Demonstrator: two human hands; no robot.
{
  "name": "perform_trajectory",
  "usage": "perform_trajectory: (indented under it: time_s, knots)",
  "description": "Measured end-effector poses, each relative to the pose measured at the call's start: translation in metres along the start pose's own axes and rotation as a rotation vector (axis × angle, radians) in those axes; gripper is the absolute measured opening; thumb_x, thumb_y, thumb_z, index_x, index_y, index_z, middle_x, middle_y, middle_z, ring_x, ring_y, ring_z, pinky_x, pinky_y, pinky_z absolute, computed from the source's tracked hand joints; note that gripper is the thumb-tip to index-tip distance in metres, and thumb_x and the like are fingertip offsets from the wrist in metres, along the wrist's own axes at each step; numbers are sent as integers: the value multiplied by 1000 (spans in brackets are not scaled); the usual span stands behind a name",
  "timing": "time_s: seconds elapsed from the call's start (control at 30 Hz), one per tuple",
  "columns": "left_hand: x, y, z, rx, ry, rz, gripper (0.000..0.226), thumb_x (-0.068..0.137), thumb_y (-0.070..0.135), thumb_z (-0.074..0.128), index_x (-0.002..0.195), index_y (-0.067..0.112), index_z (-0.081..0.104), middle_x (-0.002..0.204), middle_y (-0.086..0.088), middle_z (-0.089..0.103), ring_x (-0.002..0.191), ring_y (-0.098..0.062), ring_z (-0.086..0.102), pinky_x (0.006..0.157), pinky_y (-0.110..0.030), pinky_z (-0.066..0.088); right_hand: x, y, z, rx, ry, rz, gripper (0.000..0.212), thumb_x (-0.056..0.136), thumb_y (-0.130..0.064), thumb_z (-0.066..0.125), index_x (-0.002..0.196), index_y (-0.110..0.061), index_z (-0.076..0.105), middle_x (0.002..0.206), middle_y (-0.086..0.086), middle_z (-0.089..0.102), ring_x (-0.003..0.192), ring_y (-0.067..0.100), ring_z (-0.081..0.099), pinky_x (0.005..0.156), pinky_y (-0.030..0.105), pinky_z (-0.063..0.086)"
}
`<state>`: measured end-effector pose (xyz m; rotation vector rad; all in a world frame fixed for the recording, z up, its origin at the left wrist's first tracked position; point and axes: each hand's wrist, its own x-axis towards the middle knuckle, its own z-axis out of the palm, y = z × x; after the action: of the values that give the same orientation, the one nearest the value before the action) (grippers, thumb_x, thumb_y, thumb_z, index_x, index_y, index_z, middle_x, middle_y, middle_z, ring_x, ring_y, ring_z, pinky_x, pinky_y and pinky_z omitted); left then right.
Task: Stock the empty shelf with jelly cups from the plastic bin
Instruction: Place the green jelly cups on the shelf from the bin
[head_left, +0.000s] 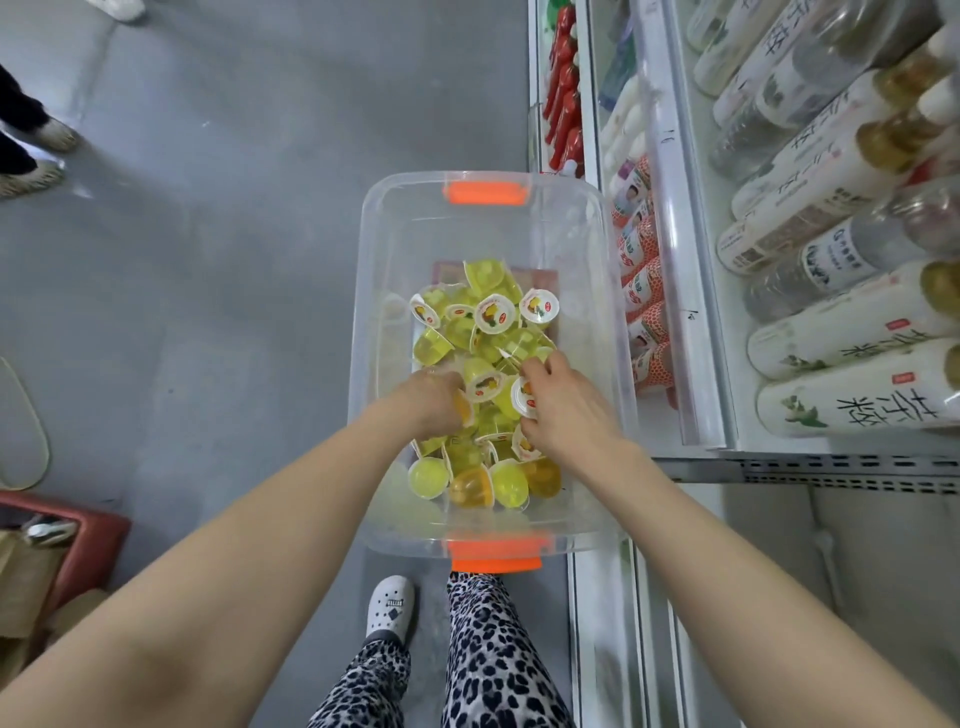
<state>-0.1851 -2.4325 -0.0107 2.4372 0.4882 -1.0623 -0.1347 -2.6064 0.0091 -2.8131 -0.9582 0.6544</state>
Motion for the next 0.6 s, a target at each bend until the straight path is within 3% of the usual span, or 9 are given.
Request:
perform_trajectory:
  time_s: [0.1, 0.17, 0.3, 0.47, 0.53, 0.6]
  knots:
    - [-13, 0, -4, -175, 7, 6, 57, 84, 24, 61, 137, 22, 39, 102, -5, 56, 78, -20, 63, 65, -29, 52, -6, -4, -6, 36, 46, 5, 51, 82, -19, 64, 129, -12, 46, 119, 12, 45, 93, 33, 57, 73, 38, 47]
    - [-22, 4, -4, -293, 49, 56, 52, 84, 29, 66, 130, 22, 44, 97, -5, 61, 71, -18, 62, 62, -28, 52, -15, -8, -13, 72, 102, 23, 50, 85, -25, 65, 130, -12, 46, 120, 11, 46, 96, 32, 57, 77, 38, 47]
    - [-47, 9, -2, -370, 211, 194, 39, 86, 36, 69, 117, 24, 49, 96, -4, 60, 72, -17, 57, 58, -27, 43, -47, -16, -29, 142, 260, 97, 52, 88, -36, 66, 131, -13, 48, 119, 10, 47, 98, 31, 57, 80, 37, 45]
    - [-94, 12, 4, -405, 329, 393, 63, 77, 27, 78, 130, 22, 45, 104, -4, 61, 91, -24, 60, 79, -38, 53, -115, -29, -47, 276, 458, 247, 55, 83, -36, 69, 131, -19, 51, 124, 7, 49, 108, 30, 56, 87, 36, 44]
    - [-114, 14, 7, -369, 358, 485, 68, 74, 28, 81, 133, 21, 49, 114, -1, 63, 101, -21, 61, 87, -36, 51, -147, -36, -51, 347, 536, 309, 57, 81, -34, 70, 133, -21, 52, 125, 4, 49, 110, 28, 56, 92, 36, 45]
    - [-137, 19, 10, -349, 369, 588, 61, 73, 27, 82, 127, 22, 56, 113, 3, 65, 101, -17, 61, 84, -28, 47, -181, -45, -53, 377, 606, 362, 57, 79, -33, 70, 132, -24, 52, 122, 2, 49, 109, 26, 57, 92, 37, 46]
